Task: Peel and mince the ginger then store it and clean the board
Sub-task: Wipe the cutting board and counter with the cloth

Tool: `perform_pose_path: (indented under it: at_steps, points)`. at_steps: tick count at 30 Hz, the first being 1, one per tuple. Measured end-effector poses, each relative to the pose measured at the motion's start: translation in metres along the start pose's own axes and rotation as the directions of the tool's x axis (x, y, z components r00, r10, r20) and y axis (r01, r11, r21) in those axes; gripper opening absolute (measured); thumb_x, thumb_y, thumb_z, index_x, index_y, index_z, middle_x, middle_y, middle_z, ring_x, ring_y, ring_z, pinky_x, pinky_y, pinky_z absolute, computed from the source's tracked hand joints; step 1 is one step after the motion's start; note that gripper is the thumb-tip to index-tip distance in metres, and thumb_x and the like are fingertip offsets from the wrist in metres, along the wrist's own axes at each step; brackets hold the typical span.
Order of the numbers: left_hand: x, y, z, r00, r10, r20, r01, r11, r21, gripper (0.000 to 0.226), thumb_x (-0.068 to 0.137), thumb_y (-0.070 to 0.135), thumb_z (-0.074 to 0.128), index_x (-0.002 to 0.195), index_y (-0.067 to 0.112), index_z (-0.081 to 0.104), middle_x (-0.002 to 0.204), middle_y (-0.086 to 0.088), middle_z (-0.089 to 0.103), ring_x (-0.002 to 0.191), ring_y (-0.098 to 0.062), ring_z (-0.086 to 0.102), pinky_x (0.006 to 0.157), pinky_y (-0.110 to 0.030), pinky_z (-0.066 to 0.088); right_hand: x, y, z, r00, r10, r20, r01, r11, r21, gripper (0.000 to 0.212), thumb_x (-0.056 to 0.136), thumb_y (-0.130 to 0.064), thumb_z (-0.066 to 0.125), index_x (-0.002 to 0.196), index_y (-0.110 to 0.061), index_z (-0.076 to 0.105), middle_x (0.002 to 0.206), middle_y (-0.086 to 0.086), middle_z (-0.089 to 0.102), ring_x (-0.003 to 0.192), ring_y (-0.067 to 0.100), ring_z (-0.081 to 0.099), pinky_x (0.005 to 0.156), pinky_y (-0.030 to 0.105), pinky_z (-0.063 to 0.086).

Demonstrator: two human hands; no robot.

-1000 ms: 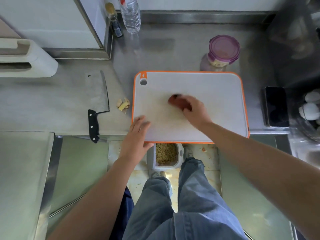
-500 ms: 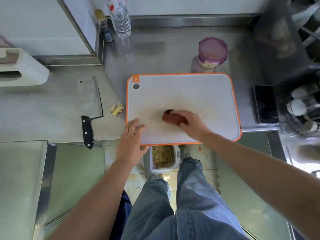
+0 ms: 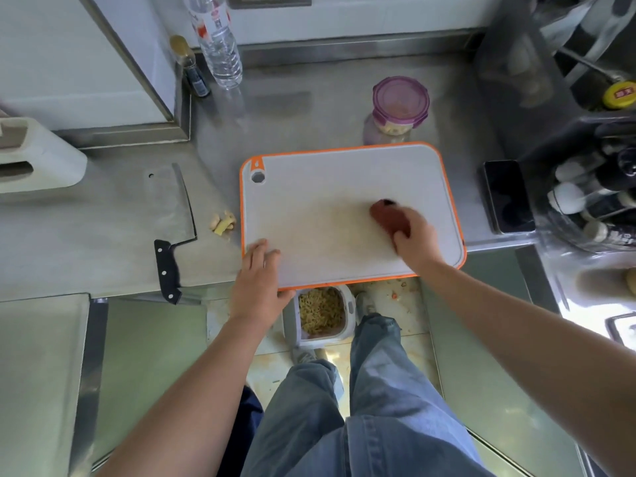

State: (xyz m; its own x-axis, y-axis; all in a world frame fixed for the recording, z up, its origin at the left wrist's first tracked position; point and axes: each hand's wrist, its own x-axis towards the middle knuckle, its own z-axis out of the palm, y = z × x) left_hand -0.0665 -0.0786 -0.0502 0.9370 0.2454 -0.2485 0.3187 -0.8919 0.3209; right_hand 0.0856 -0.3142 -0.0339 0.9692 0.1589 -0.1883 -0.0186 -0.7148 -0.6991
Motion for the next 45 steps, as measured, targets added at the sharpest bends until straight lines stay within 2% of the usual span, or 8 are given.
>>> perform_pose_path:
  at_steps: [5, 11, 15, 21, 27, 38, 42, 45]
  points:
    - [0.001, 0.001, 0.004, 0.999, 0.022, -0.046, -0.021, 1.0, 0.023, 0.076, 0.073, 0.053, 0.071, 0.128, 0.009, 0.047, 0.146, -0.014, 0.032, 0.138, -0.03, 0.027, 0.107, -0.04, 0.036, -0.039, -0.006, 0.012, 0.86, -0.178, 0.478, 0.128, 0.983, 0.135, 0.054, 0.075, 0.009, 0.048, 0.113, -0.026, 0.064, 0.11, -0.002, 0.063, 0.097, 0.008, 0.057, 0.078, 0.005, 0.037]
    - [0.006, 0.003, 0.005, 0.997, -0.013, -0.076, 0.016, 0.999, 0.039, 0.064, 0.075, 0.048, 0.068, 0.121, 0.007, 0.05, 0.139, -0.014, 0.038, 0.131, -0.031, 0.035, 0.1, -0.041, 0.041, 0.005, 0.018, -0.023, 0.981, 0.123, -0.149, -0.121, 0.992, 0.024, 0.057, 0.08, 0.0, 0.047, 0.132, -0.022, 0.05, 0.122, 0.007, 0.059, 0.102, 0.022, 0.057, 0.089, 0.034, 0.045]
    - [0.007, 0.005, 0.005, 0.997, -0.016, -0.077, 0.018, 0.999, 0.038, 0.048, 0.082, 0.03, 0.065, 0.119, 0.003, 0.052, 0.138, -0.016, 0.041, 0.13, -0.033, 0.037, 0.101, -0.042, 0.04, -0.012, -0.003, 0.009, 0.987, -0.105, 0.118, 0.098, 0.993, 0.067, 0.051, 0.076, 0.007, 0.052, 0.124, -0.009, 0.06, 0.121, 0.012, 0.062, 0.112, 0.029, 0.057, 0.086, 0.013, 0.033]
    - [0.005, 0.008, 0.003, 0.999, -0.026, -0.041, 0.027, 0.999, 0.037, 0.042, 0.089, 0.016, 0.056, 0.127, 0.002, 0.05, 0.144, -0.018, 0.035, 0.136, -0.034, 0.03, 0.105, -0.043, 0.038, -0.056, -0.02, 0.027, 0.732, -0.202, 0.65, 0.21, 0.975, 0.066, 0.048, 0.077, 0.01, 0.048, 0.111, -0.017, 0.068, 0.098, -0.005, 0.064, 0.081, 0.005, 0.057, 0.069, 0.002, 0.039]
    - [0.003, 0.006, 0.002, 1.0, -0.019, -0.02, 0.019, 0.999, 0.035, 0.045, 0.091, 0.015, 0.053, 0.134, 0.005, 0.046, 0.15, -0.017, 0.028, 0.142, -0.033, 0.021, 0.11, -0.043, 0.032, -0.043, -0.029, 0.009, 0.897, -0.224, 0.382, 0.211, 0.974, 0.076, 0.051, 0.075, 0.011, 0.049, 0.118, -0.013, 0.064, 0.107, 0.003, 0.065, 0.099, 0.015, 0.055, 0.082, 0.012, 0.038]
    - [-0.005, 0.001, -0.002, 1.0, -0.004, 0.011, 0.003, 0.999, 0.044, 0.05, 0.095, 0.021, 0.049, 0.143, 0.013, 0.035, 0.157, -0.01, 0.019, 0.146, -0.026, 0.013, 0.114, -0.039, 0.028, -0.064, -0.026, 0.012, 0.763, -0.13, 0.634, 0.156, 0.988, 0.015, 0.045, 0.077, 0.009, 0.045, 0.104, -0.017, 0.069, 0.094, 0.004, 0.067, 0.087, 0.021, 0.062, 0.074, 0.02, 0.05]
    - [-0.008, 0.001, -0.004, 1.0, -0.002, 0.012, 0.001, 0.999, 0.05, 0.051, 0.095, 0.021, 0.049, 0.144, 0.015, 0.035, 0.156, -0.008, 0.02, 0.146, -0.024, 0.015, 0.115, -0.038, 0.027, -0.064, -0.016, 0.002, 0.905, -0.108, 0.412, 0.104, 0.994, 0.032, 0.047, 0.076, 0.011, 0.044, 0.11, -0.015, 0.065, 0.097, 0.002, 0.064, 0.088, 0.017, 0.058, 0.068, 0.008, 0.042]
    - [-0.008, 0.001, -0.005, 1.0, 0.006, 0.028, -0.007, 0.998, 0.062, 0.052, 0.095, 0.022, 0.049, 0.144, 0.016, 0.034, 0.156, -0.009, 0.019, 0.146, -0.025, 0.015, 0.115, -0.038, 0.028, -0.068, -0.017, -0.004, 0.853, 0.004, 0.522, -0.002, 1.0, -0.005, 0.037, 0.079, 0.009, 0.044, 0.097, -0.014, 0.065, 0.08, 0.002, 0.062, 0.075, 0.018, 0.056, 0.052, 0.007, 0.04]
